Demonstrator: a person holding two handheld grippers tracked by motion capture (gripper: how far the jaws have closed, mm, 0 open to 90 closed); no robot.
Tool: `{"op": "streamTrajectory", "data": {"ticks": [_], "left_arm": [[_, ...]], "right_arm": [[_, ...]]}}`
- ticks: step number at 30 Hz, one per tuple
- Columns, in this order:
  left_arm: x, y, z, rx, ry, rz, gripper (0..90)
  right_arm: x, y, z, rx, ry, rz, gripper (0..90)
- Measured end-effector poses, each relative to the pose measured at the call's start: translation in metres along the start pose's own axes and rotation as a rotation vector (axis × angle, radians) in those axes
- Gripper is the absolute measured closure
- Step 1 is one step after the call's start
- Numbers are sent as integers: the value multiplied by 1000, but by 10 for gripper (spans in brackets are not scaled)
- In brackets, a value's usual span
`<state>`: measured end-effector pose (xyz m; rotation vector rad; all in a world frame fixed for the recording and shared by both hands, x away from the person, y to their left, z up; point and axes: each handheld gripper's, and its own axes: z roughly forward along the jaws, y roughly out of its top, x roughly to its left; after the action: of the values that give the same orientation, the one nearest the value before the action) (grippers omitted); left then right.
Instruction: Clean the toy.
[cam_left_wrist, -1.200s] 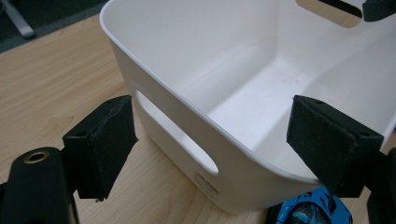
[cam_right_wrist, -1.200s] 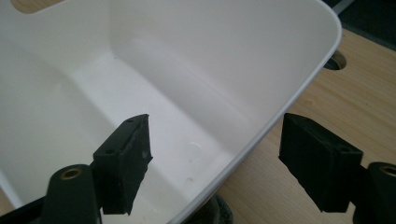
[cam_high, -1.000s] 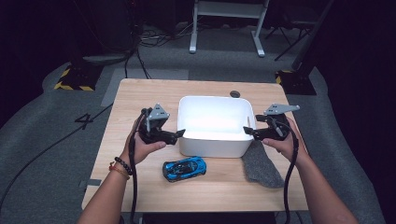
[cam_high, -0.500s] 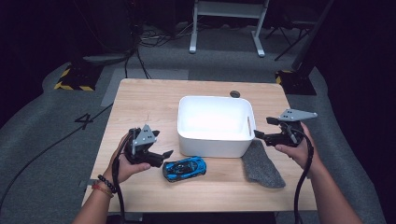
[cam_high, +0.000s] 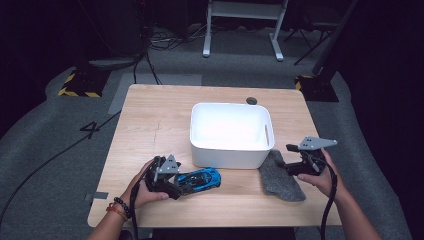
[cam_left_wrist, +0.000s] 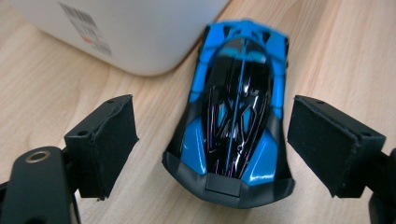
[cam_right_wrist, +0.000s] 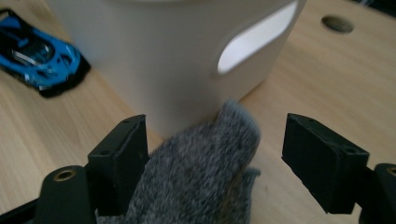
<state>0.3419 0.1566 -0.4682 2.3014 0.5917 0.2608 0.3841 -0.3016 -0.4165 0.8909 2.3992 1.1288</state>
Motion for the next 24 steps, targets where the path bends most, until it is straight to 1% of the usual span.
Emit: {"op": "streamTrajectory", "data": {"ticks": [1,2,3,5,6,8,9,10,11,12,13,14,15,16,18,19,21,23,24], "left_arm": [[0,-1,3,8,-2,-8,159],[0,-2,4,10,-2,-17,159],[1,-3,6,13,-7,-27,159],[0,-4,8,11,-21,-24,158],[0,-3,9,12,-27,-26,155],[-1,-3,13,17,-38,-25,156],[-1,-2,15,23,-39,-23,155],[-2,-2,18,35,-39,-22,157],[-2,-2,20,45,-38,-17,157],[-4,-3,22,51,-37,-19,158],[-4,-3,24,58,-44,-18,159],[-5,-4,25,65,-47,-10,160],[-5,-4,26,64,-50,-12,160],[-5,-4,27,63,-56,-17,159],[-5,-4,29,66,-59,-18,160],[-5,-5,29,71,-59,-18,162],[-5,-5,32,81,-54,-16,159],[-6,-6,33,84,-47,-10,162],[-6,-6,33,81,-49,-14,161]], "right_arm": [[1,-6,4,20,10,1,226],[2,-13,8,49,7,-10,226],[3,-17,10,63,-3,-11,226],[2,-28,16,90,-4,2,228],[1,-31,17,99,-5,1,228],[0,-38,22,121,-9,17,231],[-1,-43,25,136,-13,24,234],[-1,-46,28,155,-24,18,234],[-2,-49,31,162,-31,16,238],[-3,-51,32,158,-23,28,258],[-4,-54,34,158,-7,51,271],[-5,-56,36,167,0,60,300],[-5,-58,38,172,10,63,380],[-5,-59,38,175,36,62,436],[-5,-60,36,170,56,56,555],[-4,-61,34,167,65,49,600],[-2,-67,27,171,68,22,628],[-4,-72,21,169,79,33,628],[-5,-75,18,167,82,38,628]]}}
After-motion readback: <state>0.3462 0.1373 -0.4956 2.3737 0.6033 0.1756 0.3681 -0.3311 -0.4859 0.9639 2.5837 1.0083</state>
